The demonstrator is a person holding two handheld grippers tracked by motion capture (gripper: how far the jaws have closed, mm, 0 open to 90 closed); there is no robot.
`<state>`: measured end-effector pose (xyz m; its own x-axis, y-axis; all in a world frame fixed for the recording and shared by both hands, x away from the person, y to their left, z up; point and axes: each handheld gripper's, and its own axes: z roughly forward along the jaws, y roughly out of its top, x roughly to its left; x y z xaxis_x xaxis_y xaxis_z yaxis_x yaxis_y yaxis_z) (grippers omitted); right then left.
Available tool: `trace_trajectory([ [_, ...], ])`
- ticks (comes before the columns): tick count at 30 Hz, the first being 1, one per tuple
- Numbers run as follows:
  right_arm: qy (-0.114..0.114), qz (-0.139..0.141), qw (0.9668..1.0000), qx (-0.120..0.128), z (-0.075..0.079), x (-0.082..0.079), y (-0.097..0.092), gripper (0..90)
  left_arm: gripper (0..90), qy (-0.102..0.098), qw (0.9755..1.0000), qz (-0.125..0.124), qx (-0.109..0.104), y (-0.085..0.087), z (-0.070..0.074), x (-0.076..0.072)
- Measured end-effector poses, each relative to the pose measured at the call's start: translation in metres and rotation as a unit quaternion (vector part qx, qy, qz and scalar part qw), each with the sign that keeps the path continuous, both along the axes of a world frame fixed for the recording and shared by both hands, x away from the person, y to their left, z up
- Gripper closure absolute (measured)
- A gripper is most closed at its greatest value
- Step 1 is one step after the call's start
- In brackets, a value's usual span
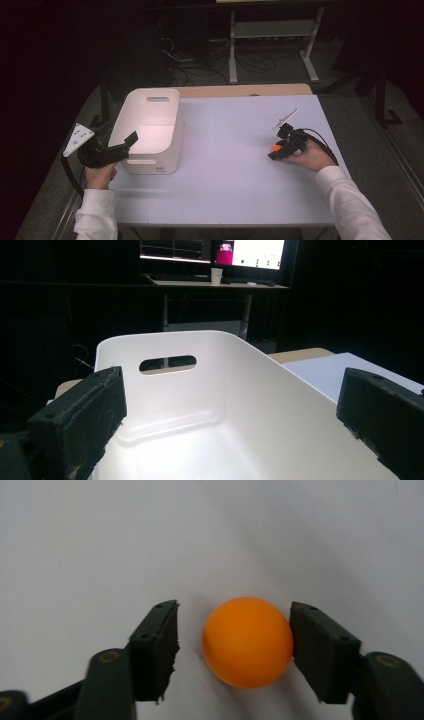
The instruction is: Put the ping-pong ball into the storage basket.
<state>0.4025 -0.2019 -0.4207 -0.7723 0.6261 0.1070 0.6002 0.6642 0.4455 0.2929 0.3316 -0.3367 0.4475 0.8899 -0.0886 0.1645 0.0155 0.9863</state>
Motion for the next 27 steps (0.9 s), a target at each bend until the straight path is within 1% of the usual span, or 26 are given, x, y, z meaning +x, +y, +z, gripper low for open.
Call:
trace_trajectory([
  [4, -0.003, 0.000, 1.0000, -0.009, -0.002, 0.000, 0.001, 48.5, 0.0, 0.001, 1.0000, 0.002, 0.000, 0.001, 0.000, 0.000],
  [7, -0.001, -0.001, 0.9999, -0.010, -0.002, 0.000, 0.000, 49.0, 0.0, 0.001, 1.0000, 0.002, 0.000, 0.001, 0.000, 0.000],
  [8, -0.002, -0.001, 0.9999, -0.010, -0.002, 0.000, 0.000, 49.2, 0.0, 0.002, 1.0000, 0.002, 0.002, 0.001, 0.000, 0.000],
  [10, -0.011, 0.002, 0.9998, -0.013, -0.002, -0.001, 0.002, 49.3, 0.0, 0.002, 1.0000, 0.002, 0.001, 0.001, -0.001, 0.001],
  [15, -0.020, 0.003, 0.9998, -0.008, 0.002, -0.002, 0.002, 49.4, 0.0, 0.003, 1.0000, 0.002, 0.000, 0.000, -0.001, 0.001],
  [19, -0.018, 0.004, 0.9998, -0.003, 0.004, -0.002, 0.002, 49.4, 0.0, 0.002, 1.0000, 0.003, 0.002, 0.001, -0.001, 0.001],
  [21, -0.018, 0.003, 0.9998, -0.003, 0.007, -0.002, 0.002, 49.4, 0.0, 0.002, 1.0000, 0.003, 0.002, 0.002, -0.001, 0.001],
  [24, -0.015, 0.003, 0.9999, 0.003, 0.015, -0.002, 0.001, 49.5, 0.0, 0.002, 1.0000, 0.003, 0.001, 0.002, -0.001, 0.001],
  [27, -0.014, 0.009, 0.9998, 0.011, 0.021, -0.001, 0.002, 49.6, 0.0, 0.002, 1.0000, 0.003, 0.000, 0.002, -0.001, 0.001],
])
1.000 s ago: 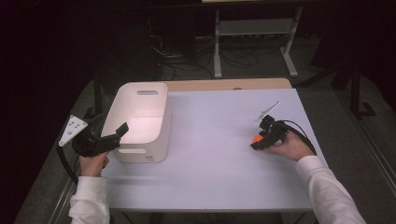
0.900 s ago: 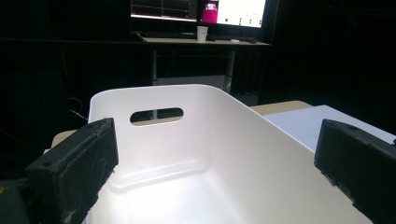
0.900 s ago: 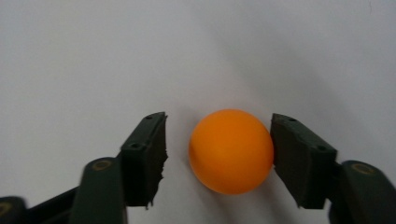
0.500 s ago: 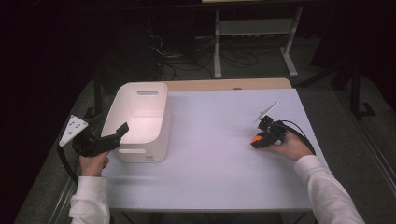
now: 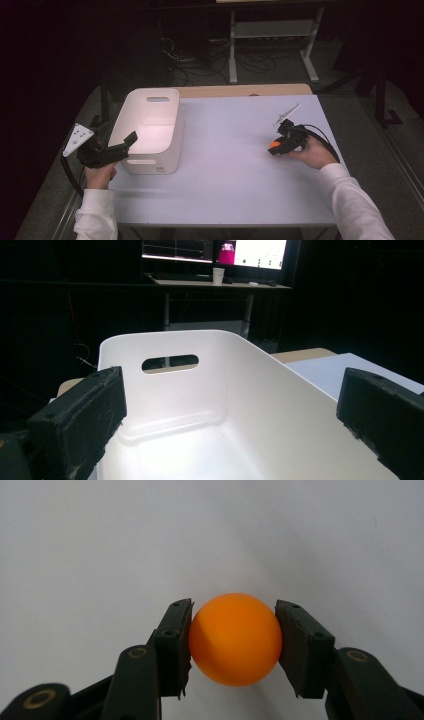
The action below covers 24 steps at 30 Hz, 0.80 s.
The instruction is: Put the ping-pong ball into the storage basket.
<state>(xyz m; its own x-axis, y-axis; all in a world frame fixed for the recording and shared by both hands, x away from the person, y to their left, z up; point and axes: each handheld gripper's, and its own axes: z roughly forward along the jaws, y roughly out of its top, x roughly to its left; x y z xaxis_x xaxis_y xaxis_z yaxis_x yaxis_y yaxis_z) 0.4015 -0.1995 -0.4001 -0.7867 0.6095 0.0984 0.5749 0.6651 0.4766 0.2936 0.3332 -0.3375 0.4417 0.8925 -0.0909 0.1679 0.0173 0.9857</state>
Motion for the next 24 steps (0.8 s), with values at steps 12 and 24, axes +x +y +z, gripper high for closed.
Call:
trace_trajectory([
  [12, -0.011, 0.021, 0.9997, 0.005, 0.026, -0.002, 0.010, 49.6, 0.0, 0.000, 1.0000, 0.002, -0.002, 0.001, -0.001, 0.000],
  [24, -0.023, 0.056, 0.9981, 0.006, 0.043, -0.007, 0.030, 49.6, 0.0, 0.001, 1.0000, 0.003, -0.001, 0.002, -0.002, 0.001],
])
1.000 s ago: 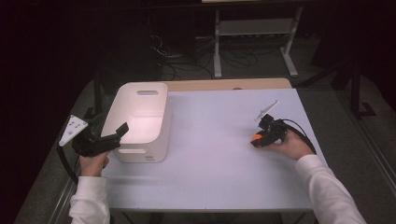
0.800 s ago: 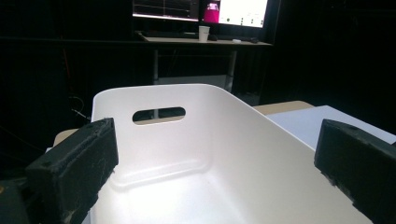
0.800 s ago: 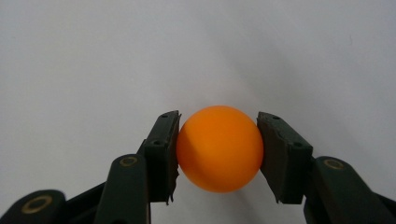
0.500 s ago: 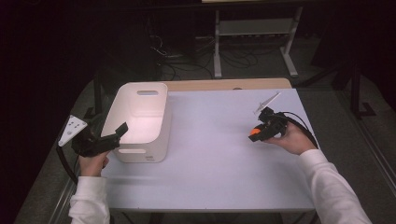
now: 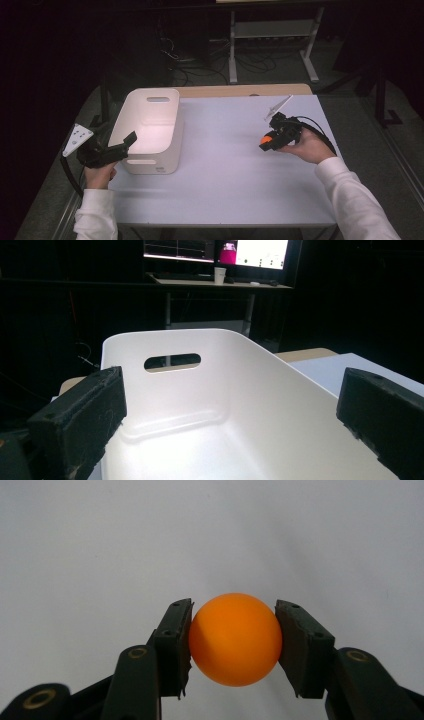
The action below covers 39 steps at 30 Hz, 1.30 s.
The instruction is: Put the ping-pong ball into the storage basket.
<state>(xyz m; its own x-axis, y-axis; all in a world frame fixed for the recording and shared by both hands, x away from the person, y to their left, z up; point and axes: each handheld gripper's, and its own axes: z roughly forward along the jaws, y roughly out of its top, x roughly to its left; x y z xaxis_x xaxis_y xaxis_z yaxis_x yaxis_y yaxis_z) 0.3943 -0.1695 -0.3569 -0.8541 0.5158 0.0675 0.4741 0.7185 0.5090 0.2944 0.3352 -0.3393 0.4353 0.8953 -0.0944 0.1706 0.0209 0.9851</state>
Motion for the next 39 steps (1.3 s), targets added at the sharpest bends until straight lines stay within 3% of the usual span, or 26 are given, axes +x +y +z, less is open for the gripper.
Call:
trace_trajectory([
  [14, -0.017, 0.017, 0.9997, 0.010, 0.026, 0.001, 0.015, 49.6, 0.0, -0.002, 1.0000, -0.001, -0.001, 0.001, 0.001, 0.000],
  [39, -0.029, 0.042, 0.9984, 0.023, 0.049, 0.004, 0.035, 49.5, 0.0, -0.003, 1.0000, -0.002, 0.002, 0.001, 0.001, 0.000],
])
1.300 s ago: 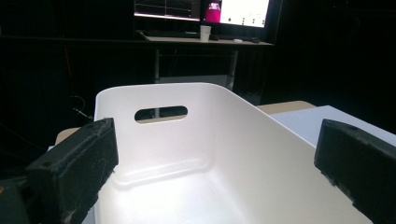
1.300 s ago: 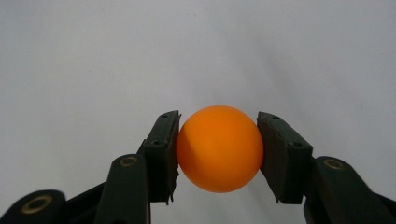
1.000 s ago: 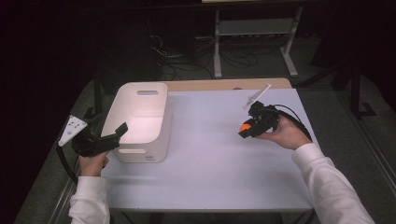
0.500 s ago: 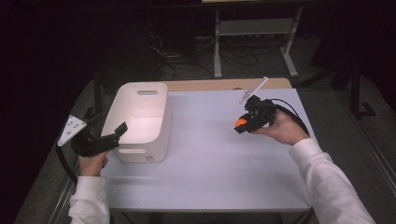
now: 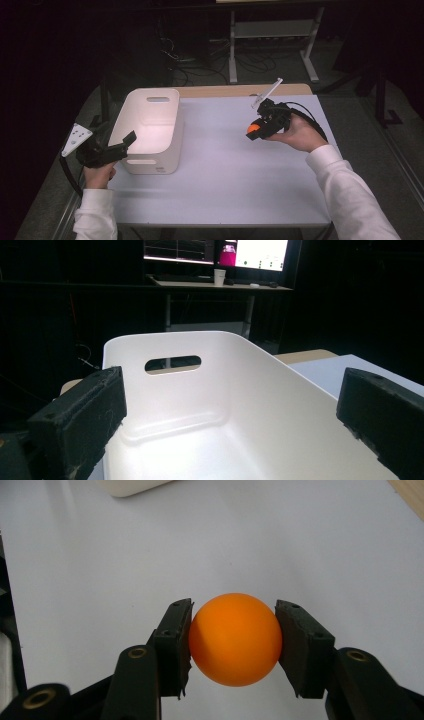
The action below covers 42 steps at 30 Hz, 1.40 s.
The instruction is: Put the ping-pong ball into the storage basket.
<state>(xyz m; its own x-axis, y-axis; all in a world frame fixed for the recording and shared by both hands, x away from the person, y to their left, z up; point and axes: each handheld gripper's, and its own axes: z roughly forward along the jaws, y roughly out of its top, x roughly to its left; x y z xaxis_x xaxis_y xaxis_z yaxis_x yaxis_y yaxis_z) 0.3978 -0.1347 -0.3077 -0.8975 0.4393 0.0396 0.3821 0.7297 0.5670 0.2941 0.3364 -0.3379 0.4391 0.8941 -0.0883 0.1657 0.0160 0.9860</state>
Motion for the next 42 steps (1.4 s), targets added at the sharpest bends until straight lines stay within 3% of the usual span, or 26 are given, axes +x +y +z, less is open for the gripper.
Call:
trace_trajectory([
  [31, -0.029, 0.056, 0.9979, 0.008, 0.030, 0.004, 0.045, 49.5, 0.0, -0.006, 1.0000, -0.004, 0.002, -0.002, 0.003, -0.002],
  [42, -0.037, 0.071, 0.9965, 0.025, 0.042, 0.007, 0.061, 49.5, 0.0, -0.005, 1.0000, -0.003, 0.000, -0.002, 0.003, -0.001],
])
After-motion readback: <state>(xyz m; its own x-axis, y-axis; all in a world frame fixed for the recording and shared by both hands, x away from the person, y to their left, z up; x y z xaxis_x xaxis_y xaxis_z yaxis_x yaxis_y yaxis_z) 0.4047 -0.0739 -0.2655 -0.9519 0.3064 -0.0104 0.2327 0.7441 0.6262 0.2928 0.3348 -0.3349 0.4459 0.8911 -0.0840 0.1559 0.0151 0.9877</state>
